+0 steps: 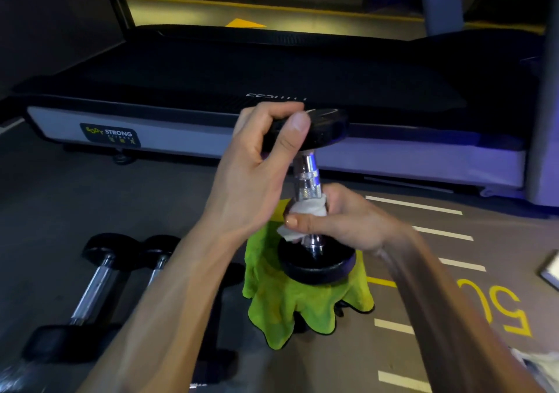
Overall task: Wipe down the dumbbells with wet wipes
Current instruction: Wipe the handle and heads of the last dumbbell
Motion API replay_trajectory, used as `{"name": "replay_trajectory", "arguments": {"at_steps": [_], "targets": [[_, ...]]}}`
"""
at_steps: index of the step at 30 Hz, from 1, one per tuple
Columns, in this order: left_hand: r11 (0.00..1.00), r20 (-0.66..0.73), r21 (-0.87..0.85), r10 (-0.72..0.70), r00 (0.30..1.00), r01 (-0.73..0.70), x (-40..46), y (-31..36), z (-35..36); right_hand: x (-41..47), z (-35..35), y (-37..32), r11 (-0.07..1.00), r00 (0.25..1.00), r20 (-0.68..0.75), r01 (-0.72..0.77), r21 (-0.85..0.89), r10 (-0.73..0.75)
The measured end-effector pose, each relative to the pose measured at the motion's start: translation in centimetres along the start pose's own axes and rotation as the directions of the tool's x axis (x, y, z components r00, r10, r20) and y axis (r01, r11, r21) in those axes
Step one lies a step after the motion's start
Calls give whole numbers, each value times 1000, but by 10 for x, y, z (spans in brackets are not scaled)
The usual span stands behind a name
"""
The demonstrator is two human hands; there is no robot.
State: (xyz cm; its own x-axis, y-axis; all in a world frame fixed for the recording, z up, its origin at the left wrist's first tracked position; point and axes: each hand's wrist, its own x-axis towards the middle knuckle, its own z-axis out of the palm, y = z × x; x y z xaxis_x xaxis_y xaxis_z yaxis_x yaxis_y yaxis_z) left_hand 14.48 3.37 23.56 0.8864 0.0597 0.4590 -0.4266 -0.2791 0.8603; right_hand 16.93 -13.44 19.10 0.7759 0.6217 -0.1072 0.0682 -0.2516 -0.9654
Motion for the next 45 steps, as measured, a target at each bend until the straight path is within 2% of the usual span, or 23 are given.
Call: {"name": "replay_trajectory", "arguments": {"at_steps": [2, 5, 6, 8, 9, 11, 12, 13, 14, 16, 19, 23, 25, 28, 31, 33, 35, 37, 39, 41, 45], "targets": [[1000, 30, -25, -7, 1000, 8, -1, -1, -4, -1, -14, 1, 1000, 989, 146, -6, 3, 5], [1000, 51, -27, 3, 999, -1, -4, 0, -4, -12, -10, 12, 998, 991, 131, 7, -61, 1], [1000, 42, -20, 7, 999, -6, -5, 1, -2, -18, -4, 16, 999, 997, 77, 1, -43, 3], [1000, 20, -14, 1, 1000, -1, -6, 3, 1, -30, 15, 22, 999, 992, -120, -34, -28, 31], [1000, 8, -19, -8, 1000, 8, -7, 4, 2, -35, 26, 26, 993, 965, -259, -61, -104, 32], [999, -10, -22, -25, 1000, 25, -9, 5, 4, -42, 48, 28, 908, 831, -547, -143, -394, -106], [999, -21, -16, -29, 999, 29, -10, 5, 4, -45, 56, 25, 848, 770, -601, -160, -505, -212], [1000, -37, -9, -29, 999, 29, -11, 5, 4, -47, 61, 23, 818, 746, -605, -148, -556, -277], [1000, -49, -4, -25, 998, 25, -12, 5, 4, -50, 63, 20, 825, 750, -599, -131, -549, -280], [1000, -59, 2, -18, 998, 18, -13, 4, 4, -58, 60, 21, 847, 776, -596, -162, -507, -208], [1000, -53, -9, -27, 998, 26, -14, 5, 4, -67, 54, 22, 814, 796, -589, -246, -526, -140], [1000, -28, 2, -7, 1000, 7, -18, 10, 9, -71, 42, 20, 908, 846, -529, -164, -386, -72], [1000, -4, 0, 11, 1000, -11, -19, 11, 9, -64, 33, 20, 951, 888, -459, -123, -284, -22], [999, 21, -10, 39, 999, -38, -21, 11, 9, -42, 21, 17, 981, 960, -255, -151, -124, 115], [999, 23, -4, 35, 999, -35, -22, 10, 7, -25, 17, 15, 977, 982, -114, -166, -137, 151], [999, 22, -13, 31, 999, -31, -21, 9, 5, -25, 16, 18, 986, 986, -77, -153, -67, 148], [999, 29, -15, 37, 999, -36, -22, 8, 2, -30, 21, 24, 989, 986, -111, -129, -75, 120], [999, 36, -6, 40, 999, -40, -25, 10, 2, -36, 31, 31, 971, 969, -234, -131, -199, 83], [999, 22, 10, 37, 999, -38, -27, 12, 4, -43, 47, 36, 937, 912, -410, -151, -315, 9], [999, 3, 30, 29, 1000, -29, -29, 14, 6, -48, 62, 33, 932, 828, -556, -140, -334, -75], [998, -14, 52, 30, 999, -29, -31, 16, 6, -46, 71, 31, 937, 762, -640, -141, -320, -103]]}}
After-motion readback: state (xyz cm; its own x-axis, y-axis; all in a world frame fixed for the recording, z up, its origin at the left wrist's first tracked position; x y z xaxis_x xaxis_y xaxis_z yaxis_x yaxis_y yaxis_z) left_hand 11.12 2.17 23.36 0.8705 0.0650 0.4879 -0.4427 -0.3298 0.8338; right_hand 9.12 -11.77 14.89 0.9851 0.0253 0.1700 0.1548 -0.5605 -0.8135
